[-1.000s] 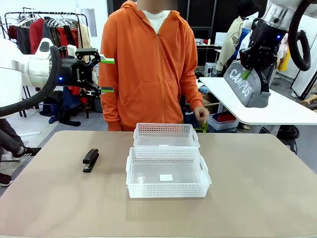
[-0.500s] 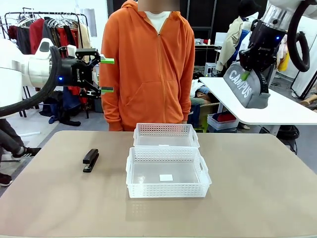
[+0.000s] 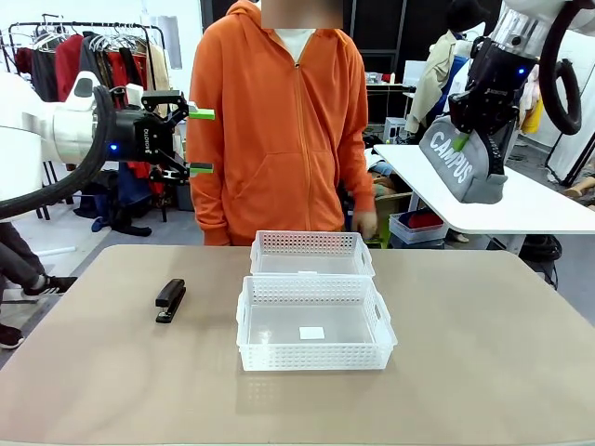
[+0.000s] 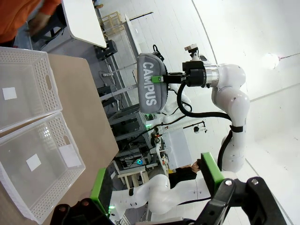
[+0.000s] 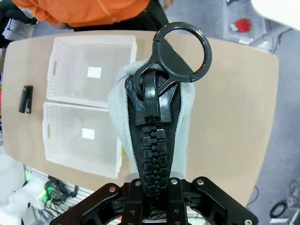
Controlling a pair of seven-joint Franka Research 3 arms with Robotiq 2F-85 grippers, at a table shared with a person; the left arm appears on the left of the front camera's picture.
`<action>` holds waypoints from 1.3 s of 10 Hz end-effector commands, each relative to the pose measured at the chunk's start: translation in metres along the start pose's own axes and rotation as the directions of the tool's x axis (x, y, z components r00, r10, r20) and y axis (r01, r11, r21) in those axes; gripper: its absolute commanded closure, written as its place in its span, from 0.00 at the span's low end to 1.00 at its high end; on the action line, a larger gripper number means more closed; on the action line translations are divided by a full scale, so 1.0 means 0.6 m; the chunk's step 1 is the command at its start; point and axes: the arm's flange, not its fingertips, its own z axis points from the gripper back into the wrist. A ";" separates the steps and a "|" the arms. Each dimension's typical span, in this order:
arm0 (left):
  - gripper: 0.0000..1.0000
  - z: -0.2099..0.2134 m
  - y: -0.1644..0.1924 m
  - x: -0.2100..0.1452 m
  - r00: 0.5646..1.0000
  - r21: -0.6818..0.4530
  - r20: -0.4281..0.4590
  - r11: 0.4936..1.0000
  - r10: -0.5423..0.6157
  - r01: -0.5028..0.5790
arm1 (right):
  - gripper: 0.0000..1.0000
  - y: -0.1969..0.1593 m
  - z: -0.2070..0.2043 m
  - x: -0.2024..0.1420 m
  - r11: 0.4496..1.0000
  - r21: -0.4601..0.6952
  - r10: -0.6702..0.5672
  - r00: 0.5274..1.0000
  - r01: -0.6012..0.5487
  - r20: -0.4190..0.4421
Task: Distribute items into two baskets.
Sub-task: Move the picked Pencil pouch towards the Organizing basket indicated by the person, stopping as directed.
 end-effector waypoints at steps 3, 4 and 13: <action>0.00 0.000 -0.004 0.000 1.000 -0.006 -0.001 1.000 -0.003 0.003 | 1.00 0.000 0.006 -0.001 1.000 0.001 0.000 1.000 0.000 0.006; 0.00 0.000 -0.004 0.000 1.000 -0.006 -0.001 1.000 -0.003 0.003 | 1.00 0.000 0.006 -0.001 1.000 0.001 0.000 1.000 0.000 0.006; 0.00 0.000 -0.004 0.000 1.000 -0.006 -0.001 1.000 -0.003 0.003 | 1.00 0.000 0.006 -0.001 1.000 0.001 0.000 1.000 0.000 0.006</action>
